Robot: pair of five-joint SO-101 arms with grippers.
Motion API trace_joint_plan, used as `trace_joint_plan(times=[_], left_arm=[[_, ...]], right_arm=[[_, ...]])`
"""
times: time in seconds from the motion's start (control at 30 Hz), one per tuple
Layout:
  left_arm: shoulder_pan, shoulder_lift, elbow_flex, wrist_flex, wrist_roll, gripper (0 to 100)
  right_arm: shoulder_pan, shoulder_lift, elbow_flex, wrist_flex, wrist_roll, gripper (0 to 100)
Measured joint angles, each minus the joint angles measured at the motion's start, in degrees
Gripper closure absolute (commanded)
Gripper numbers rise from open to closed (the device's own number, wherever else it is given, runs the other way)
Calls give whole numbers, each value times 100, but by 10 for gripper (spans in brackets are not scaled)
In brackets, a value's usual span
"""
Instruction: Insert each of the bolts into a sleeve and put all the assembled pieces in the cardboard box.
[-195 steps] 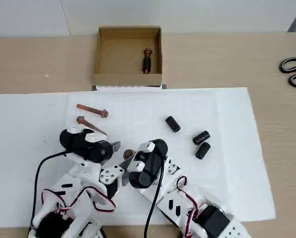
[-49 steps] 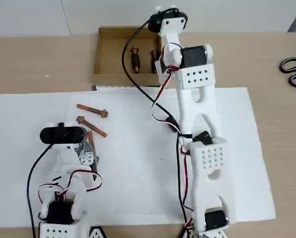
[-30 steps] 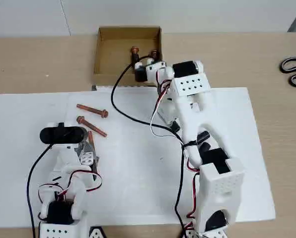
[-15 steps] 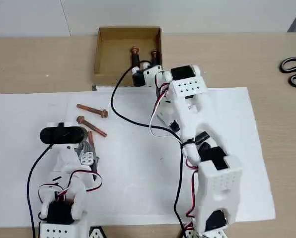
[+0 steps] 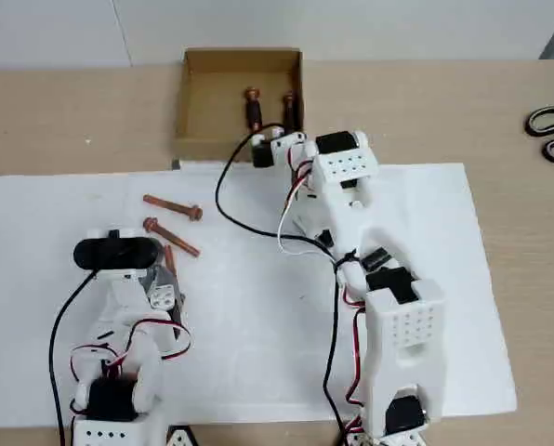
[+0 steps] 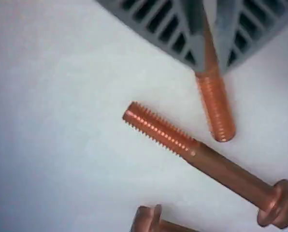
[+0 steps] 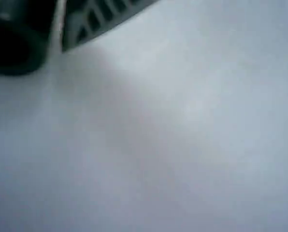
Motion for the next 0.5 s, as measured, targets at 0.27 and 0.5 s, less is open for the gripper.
trace_joint_plan(times=[0.27, 0.5], left_arm=[[0, 0, 0, 0, 0, 993], [0, 0, 0, 0, 26, 993]], right_arm=[[18, 246, -88, -53, -343, 988], [26, 105, -167, 53, -343, 991]])
